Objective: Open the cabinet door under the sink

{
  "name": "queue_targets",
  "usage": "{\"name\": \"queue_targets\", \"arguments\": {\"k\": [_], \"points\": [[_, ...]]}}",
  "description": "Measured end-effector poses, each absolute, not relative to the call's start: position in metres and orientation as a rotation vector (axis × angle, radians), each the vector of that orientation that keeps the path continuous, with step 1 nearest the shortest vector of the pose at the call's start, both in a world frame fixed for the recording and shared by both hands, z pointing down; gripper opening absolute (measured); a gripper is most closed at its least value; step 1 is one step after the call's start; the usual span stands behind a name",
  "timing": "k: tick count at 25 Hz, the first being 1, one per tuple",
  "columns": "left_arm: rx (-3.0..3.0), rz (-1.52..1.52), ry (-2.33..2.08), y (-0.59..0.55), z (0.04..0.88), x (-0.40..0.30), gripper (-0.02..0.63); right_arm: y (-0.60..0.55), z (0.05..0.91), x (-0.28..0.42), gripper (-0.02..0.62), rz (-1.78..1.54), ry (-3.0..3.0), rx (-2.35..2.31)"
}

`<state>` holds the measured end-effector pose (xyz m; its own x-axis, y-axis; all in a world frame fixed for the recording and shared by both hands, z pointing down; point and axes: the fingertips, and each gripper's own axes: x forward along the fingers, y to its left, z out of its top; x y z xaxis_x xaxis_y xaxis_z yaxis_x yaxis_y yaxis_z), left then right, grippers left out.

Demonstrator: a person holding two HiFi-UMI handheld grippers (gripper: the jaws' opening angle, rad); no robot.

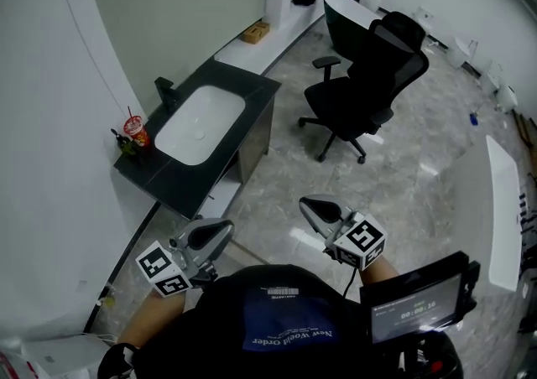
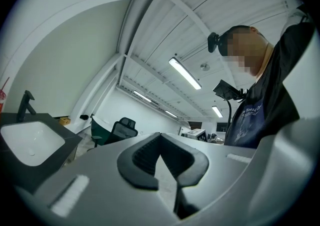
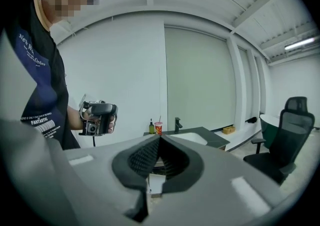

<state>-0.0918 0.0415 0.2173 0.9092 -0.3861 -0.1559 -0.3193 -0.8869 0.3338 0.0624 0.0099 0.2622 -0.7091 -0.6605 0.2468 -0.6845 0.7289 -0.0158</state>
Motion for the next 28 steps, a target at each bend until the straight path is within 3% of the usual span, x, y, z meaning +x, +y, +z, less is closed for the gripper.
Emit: {"name": "queue_targets", "arguments": {"k": [7,20,28], "points": [[2.790,-0.257,-0.422,0.023,0.232,-0.041,0.000,0.010,0.270,0.125,0.002,0.154,-2.649,1.211],[2.768,-0.263,-0.560,0.121,0.221,0.180,0.000,0.082,0.282,0.341,0.002,0.178,-2.686,1.086],[2.748,-0.292,-0.677,0.131,0.220,0.194,0.000,0.071,0.272,0.340,0.002,0.194,-2.782,0.943]]}}
